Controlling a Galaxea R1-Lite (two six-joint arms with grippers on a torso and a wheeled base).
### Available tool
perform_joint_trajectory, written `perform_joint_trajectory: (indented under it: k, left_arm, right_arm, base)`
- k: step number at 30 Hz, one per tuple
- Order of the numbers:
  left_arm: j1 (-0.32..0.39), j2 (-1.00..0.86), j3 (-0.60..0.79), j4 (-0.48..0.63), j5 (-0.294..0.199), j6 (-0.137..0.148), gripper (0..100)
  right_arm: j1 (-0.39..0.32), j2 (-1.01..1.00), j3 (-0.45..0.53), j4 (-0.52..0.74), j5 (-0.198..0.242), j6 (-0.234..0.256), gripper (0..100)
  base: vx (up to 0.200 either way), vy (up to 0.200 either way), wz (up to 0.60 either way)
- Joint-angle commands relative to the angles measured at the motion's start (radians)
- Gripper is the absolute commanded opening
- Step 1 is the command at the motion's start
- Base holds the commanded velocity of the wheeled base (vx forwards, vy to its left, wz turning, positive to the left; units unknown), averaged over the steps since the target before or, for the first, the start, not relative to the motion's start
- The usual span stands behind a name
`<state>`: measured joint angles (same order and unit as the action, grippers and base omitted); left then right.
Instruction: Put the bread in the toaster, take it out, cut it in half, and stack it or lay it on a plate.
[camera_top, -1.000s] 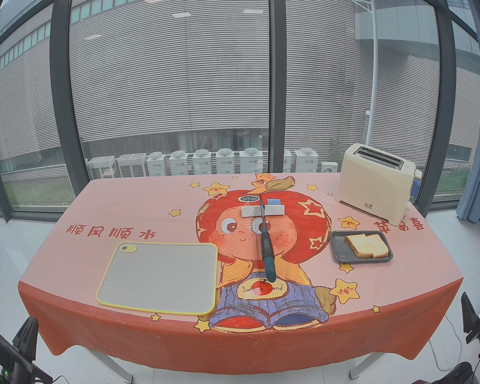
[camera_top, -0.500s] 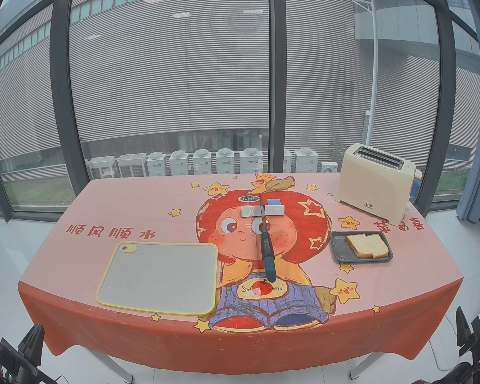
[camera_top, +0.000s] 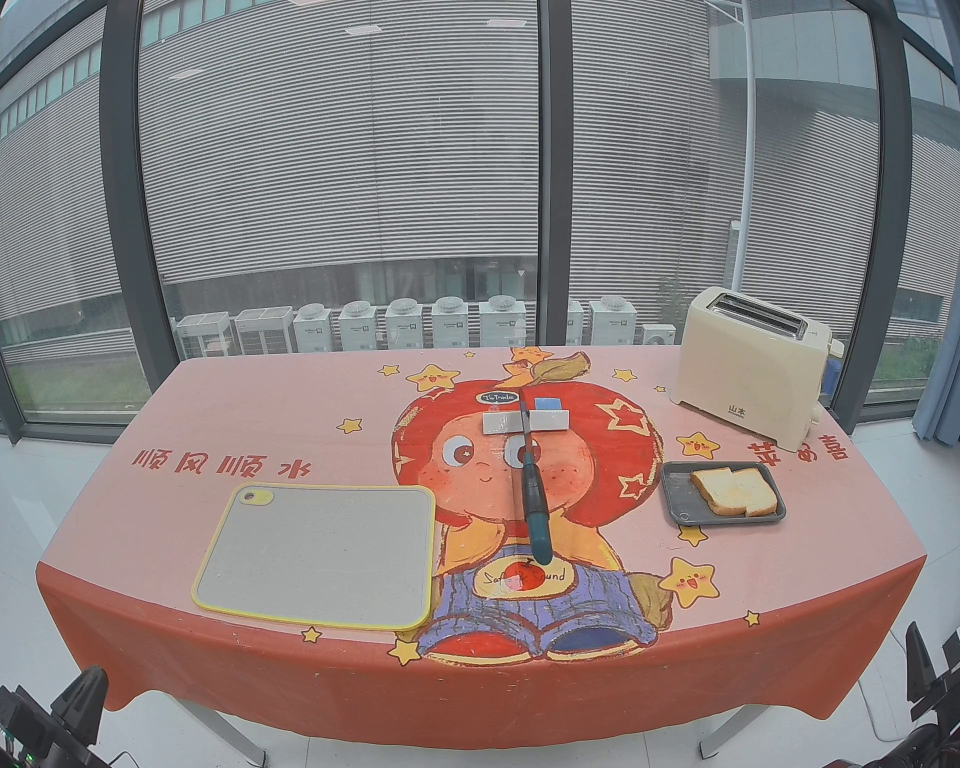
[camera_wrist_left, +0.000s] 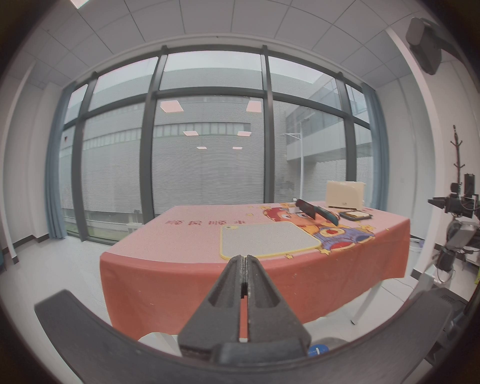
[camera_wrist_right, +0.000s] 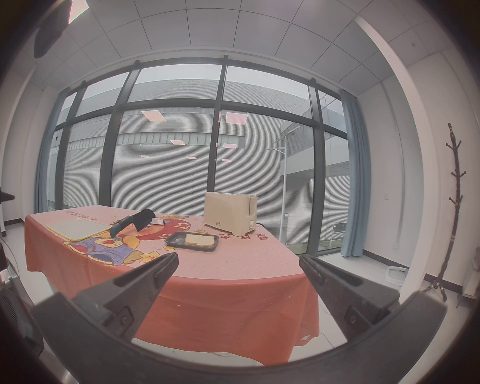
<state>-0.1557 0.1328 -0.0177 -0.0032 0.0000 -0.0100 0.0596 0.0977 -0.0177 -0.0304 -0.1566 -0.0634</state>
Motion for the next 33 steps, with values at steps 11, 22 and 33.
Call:
perform_joint_trajectory:
  k: [11,22,33]
  left_arm:
    - [0.004,0.002,0.018,0.003,0.021,-0.007,0]
    - [0.094,-0.007,0.018,0.005,0.02,-0.015,0]
    - [0.147,-0.09,0.018,0.002,0.009,-0.004,0]
  right_arm:
    - [-0.06,-0.001,-0.001,0.015,0.011,0.07,100]
    - [-0.057,-0.098,0.016,0.029,0.183,0.031,100]
    - [-0.058,-0.088,0.018,0.03,0.138,0.062,100]
  base:
    - [0.0,0.0,0.0]
    - [0.0,0.0,0.0]
    - [0.0,0.0,0.0]
